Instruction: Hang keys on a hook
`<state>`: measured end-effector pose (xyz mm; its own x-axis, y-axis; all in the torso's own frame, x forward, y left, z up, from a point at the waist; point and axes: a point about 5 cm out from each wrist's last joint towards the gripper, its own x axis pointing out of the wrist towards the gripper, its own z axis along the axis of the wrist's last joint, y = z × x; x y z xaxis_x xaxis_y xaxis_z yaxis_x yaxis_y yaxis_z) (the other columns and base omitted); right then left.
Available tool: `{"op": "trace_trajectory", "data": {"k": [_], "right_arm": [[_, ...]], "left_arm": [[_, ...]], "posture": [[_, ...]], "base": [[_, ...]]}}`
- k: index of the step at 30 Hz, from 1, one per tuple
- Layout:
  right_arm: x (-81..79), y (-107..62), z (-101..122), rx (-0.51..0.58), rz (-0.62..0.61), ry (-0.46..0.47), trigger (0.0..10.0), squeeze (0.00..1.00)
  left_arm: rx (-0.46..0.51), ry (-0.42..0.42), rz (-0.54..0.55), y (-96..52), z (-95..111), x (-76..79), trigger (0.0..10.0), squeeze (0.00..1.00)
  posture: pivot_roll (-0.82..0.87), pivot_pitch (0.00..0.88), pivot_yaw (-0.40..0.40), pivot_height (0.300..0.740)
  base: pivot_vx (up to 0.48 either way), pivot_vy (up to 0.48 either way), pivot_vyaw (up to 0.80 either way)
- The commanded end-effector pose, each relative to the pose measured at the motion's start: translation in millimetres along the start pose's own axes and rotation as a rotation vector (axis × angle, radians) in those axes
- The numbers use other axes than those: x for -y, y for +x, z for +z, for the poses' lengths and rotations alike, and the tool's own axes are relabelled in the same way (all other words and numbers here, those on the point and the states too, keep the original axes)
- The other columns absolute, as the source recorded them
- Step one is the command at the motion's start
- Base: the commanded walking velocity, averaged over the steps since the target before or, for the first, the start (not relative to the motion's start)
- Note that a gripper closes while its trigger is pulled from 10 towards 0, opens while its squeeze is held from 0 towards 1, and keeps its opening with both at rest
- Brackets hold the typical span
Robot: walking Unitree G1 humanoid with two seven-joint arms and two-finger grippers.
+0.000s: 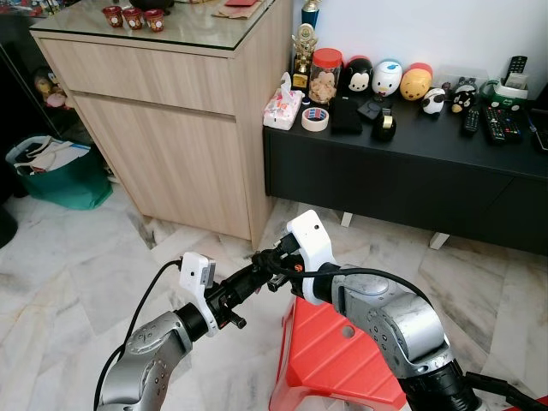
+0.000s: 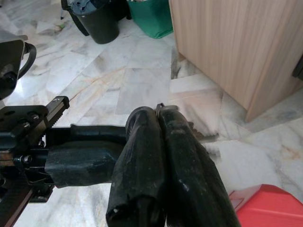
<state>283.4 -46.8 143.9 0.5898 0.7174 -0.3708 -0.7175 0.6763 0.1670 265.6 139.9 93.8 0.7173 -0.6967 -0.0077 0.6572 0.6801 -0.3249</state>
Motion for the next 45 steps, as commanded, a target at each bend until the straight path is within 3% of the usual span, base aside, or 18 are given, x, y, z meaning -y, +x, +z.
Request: {"op": "trace_trajectory", "data": {"k": [1,10,11,12,13,14,26,27,28,34,36,37,40,41,42,44,45], "right_arm": [[0.4,-1.6,3,0.029,0.000,0.002,10.0,0.00],[5.1,-1.2,4,0.044,-0.038,-0.008,10.0,0.00],[6.5,-1.2,4,0.045,-0.046,-0.006,10.0,0.37],[7.4,-1.2,4,0.045,-0.050,-0.004,10.0,0.37],[7.9,-1.3,4,0.046,-0.054,-0.002,10.0,0.78],[8.2,-1.3,3,0.047,-0.056,-0.001,10.0,1.00],[11.9,0.0,11,0.121,-0.089,0.001,10.0,1.00],[12.8,-0.2,13,0.140,-0.095,0.003,10.0,0.85],[16.1,-1.0,18,0.176,-0.123,0.005,10.0,0.00],[44.3,-8.0,23,0.245,-0.315,0.037,10.0,0.00],[57.6,-12.8,20,0.241,-0.384,0.026,10.0,0.00],[65.7,-14.8,13,0.208,-0.418,0.008,10.0,0.00],[73.7,-15.0,1,0.171,-0.447,0.019,10.0,0.00],[76.3,-14.6,-4,0.155,-0.459,0.011,10.0,0.00],[82.3,-14.1,-18,0.116,-0.485,0.010,10.0,0.00],[85.0,-13.6,-24,0.102,-0.498,0.022,10.0,0.00],[90.0,-12.0,-42,0.055,-0.524,0.038,10.0,0.00]], "left_arm": [[-0.020,-0.008,0.002,-3.7,-3,0.4,0.0,0.00],[-0.022,-0.006,0.000,-3.3,-4,0.4,0.0,0.00],[-0.022,-0.006,-0.001,-3.3,-4,0.4,0.0,0.00],[-0.022,-0.006,-0.001,-3.3,-4,0.4,0.0,0.00],[-0.023,-0.006,-0.001,-3.3,-4,0.5,0.0,0.00],[-0.024,-0.006,-0.001,-3.4,-4,0.6,0.0,0.00],[-0.037,-0.005,-0.012,-3.4,-6,1.9,0.0,0.00],[-0.037,-0.005,-0.011,-3.3,-6,1.7,0.0,0.00],[-0.038,-0.005,-0.003,-3.4,-7,1.0,0.0,0.00],[-0.032,-0.031,0.102,-8.4,-13,-11.6,0.0,0.00],[-0.142,0.073,0.222,-15.1,-22,-25.8,0.0,0.00],[-0.252,0.183,0.307,-21.9,-31,-37.0,0.0,0.00],[-0.301,0.206,0.422,-29.3,-35,-50.2,0.0,0.00],[-0.296,0.203,0.471,-31.7,-35,-55.2,1.8,0.00],[-0.339,0.234,0.613,-40.6,-37,-68.8,10.0,0.00],[-0.362,0.233,0.657,-44.8,-40,-72.9,10.0,0.00],[-0.393,0.241,0.685,-50.8,-46,-76.4,10.0,0.00]], "posture": [[0.09,0.112,-0.024,0.740],[0.09,0.112,-0.024,0.740],[0.09,0.112,-0.024,0.740],[0.09,0.112,-0.024,0.740],[0.09,0.112,-0.024,0.740],[0.09,0.112,-0.024,0.740],[0.09,0.113,-0.026,0.740],[0.09,0.113,-0.026,0.740],[0.09,0.112,-0.026,0.740],[0.09,0.109,-0.023,0.740],[0.09,0.110,-0.023,0.740],[0.09,0.110,-0.023,0.740],[0.09,0.105,-0.024,0.740],[0.09,0.105,-0.024,0.740],[0.09,0.105,-0.024,0.740],[0.09,0.105,-0.024,0.740],[0.09,0.100,-0.023,0.740]], "base": [[0.000,0.000,0.00],[0.000,0.000,0.00],[0.000,0.000,0.00],[0.000,0.000,0.00],[0.000,0.000,0.00],[0.000,0.000,0.00],[0.000,0.000,0.00],[0.000,0.000,0.00],[0.000,0.000,0.00],[0.000,0.000,0.00],[0.000,0.000,0.00],[0.000,0.000,0.00],[0.000,0.000,0.00],[0.000,0.000,0.00],[0.000,0.000,0.00],[0.000,0.000,0.00],[0.000,0.000,0.00]]}}
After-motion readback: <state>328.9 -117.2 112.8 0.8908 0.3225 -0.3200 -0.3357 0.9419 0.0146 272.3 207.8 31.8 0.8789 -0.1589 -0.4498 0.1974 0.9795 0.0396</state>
